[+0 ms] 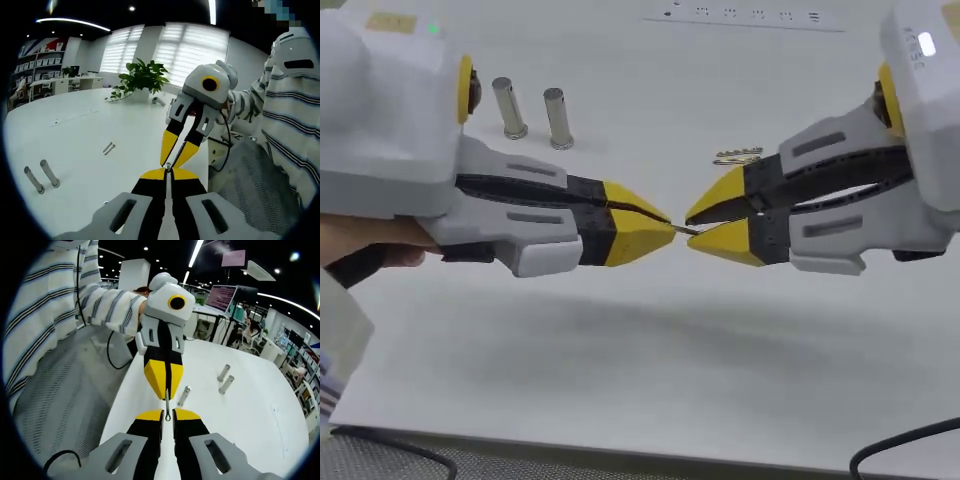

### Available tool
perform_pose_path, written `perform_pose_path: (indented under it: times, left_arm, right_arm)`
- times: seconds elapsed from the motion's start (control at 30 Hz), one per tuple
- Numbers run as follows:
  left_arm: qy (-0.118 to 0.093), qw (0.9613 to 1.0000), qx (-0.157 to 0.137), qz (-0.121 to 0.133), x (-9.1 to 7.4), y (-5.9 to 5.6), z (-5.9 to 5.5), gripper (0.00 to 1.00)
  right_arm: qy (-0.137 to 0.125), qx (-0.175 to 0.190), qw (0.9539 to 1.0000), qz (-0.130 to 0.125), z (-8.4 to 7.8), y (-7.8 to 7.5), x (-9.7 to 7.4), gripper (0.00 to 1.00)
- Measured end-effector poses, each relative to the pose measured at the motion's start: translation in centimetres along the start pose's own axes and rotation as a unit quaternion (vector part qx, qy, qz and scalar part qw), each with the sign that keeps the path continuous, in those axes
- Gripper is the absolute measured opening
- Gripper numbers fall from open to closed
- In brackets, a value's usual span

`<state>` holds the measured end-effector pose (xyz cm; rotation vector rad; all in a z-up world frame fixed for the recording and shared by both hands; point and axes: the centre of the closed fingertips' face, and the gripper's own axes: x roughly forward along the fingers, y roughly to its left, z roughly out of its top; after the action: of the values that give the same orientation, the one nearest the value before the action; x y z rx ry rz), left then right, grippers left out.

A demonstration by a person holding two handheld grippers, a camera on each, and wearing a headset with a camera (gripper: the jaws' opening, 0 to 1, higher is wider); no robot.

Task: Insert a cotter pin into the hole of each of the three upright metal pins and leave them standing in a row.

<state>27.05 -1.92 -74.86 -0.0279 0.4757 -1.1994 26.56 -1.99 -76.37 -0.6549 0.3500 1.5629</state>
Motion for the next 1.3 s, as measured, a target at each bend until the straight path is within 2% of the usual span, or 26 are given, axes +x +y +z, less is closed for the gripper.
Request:
perform_pose_path:
  times: [0.4,0.6,0.7,0.77,0.8,0.83,0.97,1.3]
  left_arm:
    - [-0.002,1.0000,-0.004,-0.001,0.0,-0.1,-0.1,0.00]
    - [0.002,1.0000,0.006,-0.004,0.0,-0.2,-0.2,0.00]
    - [0.001,0.9999,0.012,-0.005,-0.1,-0.3,-0.1,0.00]
    - [0.000,0.9998,0.016,-0.008,-0.1,-0.4,-0.1,0.00]
    - [0.001,0.9998,0.018,-0.009,-0.1,-0.5,-0.1,0.00]
    - [0.001,0.9997,0.022,-0.011,-0.2,-0.6,-0.1,0.00]
    - [0.001,0.9995,0.028,-0.017,-0.2,-0.9,-0.1,0.00]
    - [0.000,0.9992,0.030,-0.027,-0.1,-1.2,0.1,0.00]
  right_arm:
    - [-0.002,-0.001,1.0000,0.000,0.3,0.0,0.0,0.06]
    - [-0.007,0.011,0.9999,0.008,0.5,0.1,-0.3,0.07]
    - [-0.015,0.028,0.9993,0.019,0.6,0.4,-0.3,0.07]
    - [-0.021,0.055,0.9974,0.040,0.6,1.2,-0.1,0.07]
    - [-0.023,0.057,0.9974,0.039,0.5,0.8,-0.2,0.07]
    - [-0.023,0.062,0.9966,0.048,0.1,0.3,-0.4,0.08]
    - [-0.026,0.086,0.9933,0.074,0.0,0.6,-0.5,0.08]
    - [-0.025,0.079,0.9935,0.078,0.0,0.6,-0.2,0.07]
